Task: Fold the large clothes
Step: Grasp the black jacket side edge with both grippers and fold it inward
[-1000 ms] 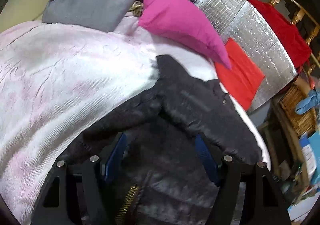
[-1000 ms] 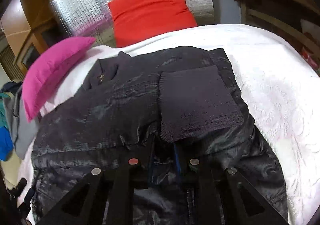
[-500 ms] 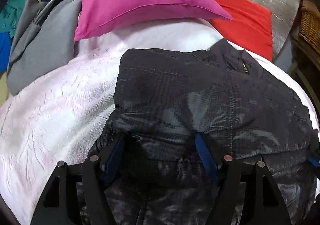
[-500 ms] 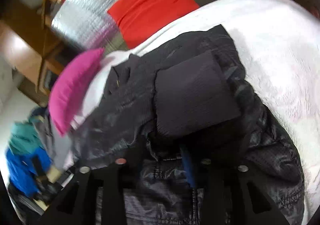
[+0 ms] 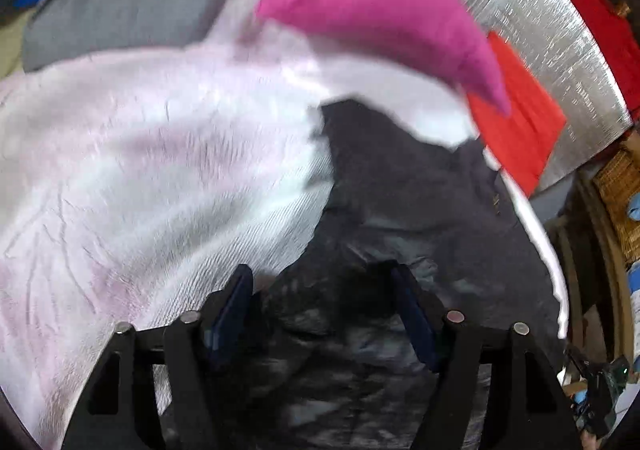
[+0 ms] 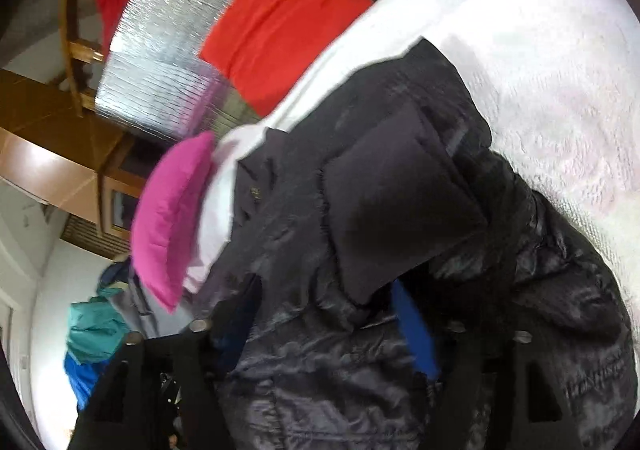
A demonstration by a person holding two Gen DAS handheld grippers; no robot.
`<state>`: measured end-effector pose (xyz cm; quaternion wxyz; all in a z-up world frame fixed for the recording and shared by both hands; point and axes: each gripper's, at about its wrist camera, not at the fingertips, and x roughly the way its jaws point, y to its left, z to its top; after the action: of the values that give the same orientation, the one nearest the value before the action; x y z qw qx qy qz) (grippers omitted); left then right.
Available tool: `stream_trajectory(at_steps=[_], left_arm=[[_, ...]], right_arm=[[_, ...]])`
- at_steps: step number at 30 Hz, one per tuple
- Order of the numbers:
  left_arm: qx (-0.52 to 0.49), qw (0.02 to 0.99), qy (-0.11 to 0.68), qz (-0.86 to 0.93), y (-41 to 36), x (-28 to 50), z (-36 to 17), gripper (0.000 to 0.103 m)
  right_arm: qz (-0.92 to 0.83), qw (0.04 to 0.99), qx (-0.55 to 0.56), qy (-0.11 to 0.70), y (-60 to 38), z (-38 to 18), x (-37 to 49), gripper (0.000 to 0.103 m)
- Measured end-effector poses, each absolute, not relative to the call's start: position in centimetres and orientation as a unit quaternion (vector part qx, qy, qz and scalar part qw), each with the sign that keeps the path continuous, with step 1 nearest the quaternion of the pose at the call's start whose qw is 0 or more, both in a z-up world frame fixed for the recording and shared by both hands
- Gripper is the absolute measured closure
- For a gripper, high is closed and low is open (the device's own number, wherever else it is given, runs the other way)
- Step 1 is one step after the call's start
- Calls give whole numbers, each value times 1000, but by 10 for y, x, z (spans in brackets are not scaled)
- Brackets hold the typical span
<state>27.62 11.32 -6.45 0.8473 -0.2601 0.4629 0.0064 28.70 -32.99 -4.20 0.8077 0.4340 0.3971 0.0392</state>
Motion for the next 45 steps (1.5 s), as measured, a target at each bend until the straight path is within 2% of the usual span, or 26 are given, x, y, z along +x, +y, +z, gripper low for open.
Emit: stream_trajectory(at_steps=[1,5,6,9,12,16,21,25,27,28,29,30,32,35,37,39,43,44,45], left_arm=[[-255,848,465,2,114,278,-69,45],[-247,852,462,-8,112,274,-69,47],[-258,848,463,-13,115,274,-69,47],[-298,834,463,-23,127,274,-69,47],[-314,837,446,-36,138,268,-53,46],[-321,846,424,-49,150,286,-36,39],[-301,836,452,-79,140,337,-42,39],[-290,814,497,-81,133,375,-60,39],[-290,815,496,-80,133,385,-66,40],[-293,818,488,-87,133,389,-65,63],[-293,819,483,-97,133,392,-64,79],[-282,820,486,-108,130,397,-62,85],[-243,840,469,-122,122,399,-50,89],[-204,861,441,-151,118,400,-40,90],[-182,851,474,-137,117,407,-60,89],[-173,856,468,-132,114,406,-65,87],[-178,864,460,-100,117,405,-58,75],[-183,866,455,-97,120,402,-53,74],[-189,870,448,-84,125,397,-47,68]], right_arm=[[13,815,399,421,-326,-44,290,84],[0,833,331,443,-311,-36,289,82],[-11,843,305,442,-306,-26,284,75],[-20,862,274,427,-298,-1,271,34],[-18,889,236,392,-280,30,254,34],[58,907,210,359,-240,50,268,32],[118,896,148,401,-186,20,308,32],[124,880,112,444,-170,-16,326,32],[124,877,100,452,-169,-25,325,33],[126,875,102,456,-171,-28,325,34],[128,873,105,460,-173,-29,325,34],[129,870,105,464,-175,-33,323,35],[129,866,104,471,-172,-38,328,36],[132,865,102,474,-174,-43,330,35],[135,863,108,475,-175,-46,328,35],[133,862,104,477,-175,-46,326,35],[132,861,103,481,-172,-45,327,35],[133,861,102,481,-172,-45,327,35],[133,861,102,480,-172,-46,327,35]])
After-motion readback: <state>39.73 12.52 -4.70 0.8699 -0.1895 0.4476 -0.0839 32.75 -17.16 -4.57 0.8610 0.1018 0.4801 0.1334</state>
